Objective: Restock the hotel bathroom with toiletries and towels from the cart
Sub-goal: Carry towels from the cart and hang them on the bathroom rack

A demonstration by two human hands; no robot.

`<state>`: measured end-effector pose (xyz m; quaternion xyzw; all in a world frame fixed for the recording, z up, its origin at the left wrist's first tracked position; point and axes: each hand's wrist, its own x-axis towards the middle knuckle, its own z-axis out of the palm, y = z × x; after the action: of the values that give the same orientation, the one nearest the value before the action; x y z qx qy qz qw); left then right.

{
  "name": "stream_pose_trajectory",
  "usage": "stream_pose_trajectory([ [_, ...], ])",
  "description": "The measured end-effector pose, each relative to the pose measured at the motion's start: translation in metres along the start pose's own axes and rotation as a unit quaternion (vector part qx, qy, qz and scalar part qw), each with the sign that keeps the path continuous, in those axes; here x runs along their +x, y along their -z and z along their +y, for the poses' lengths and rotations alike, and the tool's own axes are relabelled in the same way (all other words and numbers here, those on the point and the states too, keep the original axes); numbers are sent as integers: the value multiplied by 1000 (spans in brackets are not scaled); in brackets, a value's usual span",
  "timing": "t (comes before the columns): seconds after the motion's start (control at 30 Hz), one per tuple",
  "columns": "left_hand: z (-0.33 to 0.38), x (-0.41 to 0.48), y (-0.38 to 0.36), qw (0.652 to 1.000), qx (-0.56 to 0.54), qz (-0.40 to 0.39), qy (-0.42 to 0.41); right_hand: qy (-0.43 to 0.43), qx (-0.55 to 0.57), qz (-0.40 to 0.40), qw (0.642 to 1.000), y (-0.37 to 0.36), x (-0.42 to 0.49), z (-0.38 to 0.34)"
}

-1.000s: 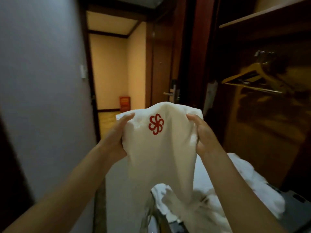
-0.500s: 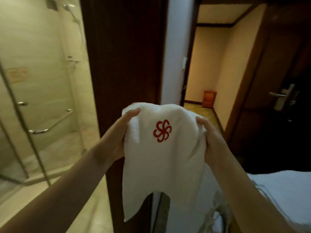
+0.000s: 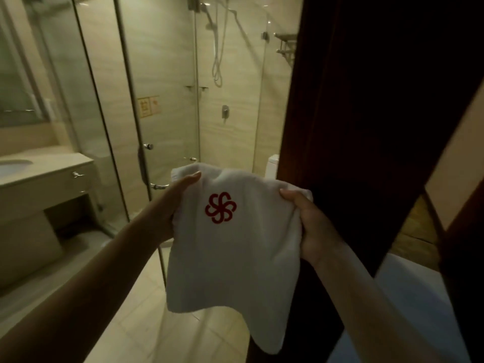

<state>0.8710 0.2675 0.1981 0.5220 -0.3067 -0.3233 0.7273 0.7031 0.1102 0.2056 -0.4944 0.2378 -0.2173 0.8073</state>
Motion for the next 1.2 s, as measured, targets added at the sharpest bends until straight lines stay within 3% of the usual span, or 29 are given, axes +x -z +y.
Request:
stream_pose_trajectory([
  [0.3, 35, 48, 131, 999, 10, 49, 23, -20, 85, -22, 996, -83, 111, 33],
  [0.47, 36, 78, 173, 997, 27, 65, 42, 5, 75, 19, 997, -104, 173, 45],
  [0.77, 9, 177, 211, 993, -14, 100, 59, 23, 69, -14, 997, -116, 278, 47],
  [1.03, 0, 335, 208, 992, -33, 35, 113, 26, 90, 66, 993, -83, 417, 16],
  [1.2, -10, 431, 201, 992, -47, -10, 119, 75, 94, 42, 992, -57, 485, -13],
])
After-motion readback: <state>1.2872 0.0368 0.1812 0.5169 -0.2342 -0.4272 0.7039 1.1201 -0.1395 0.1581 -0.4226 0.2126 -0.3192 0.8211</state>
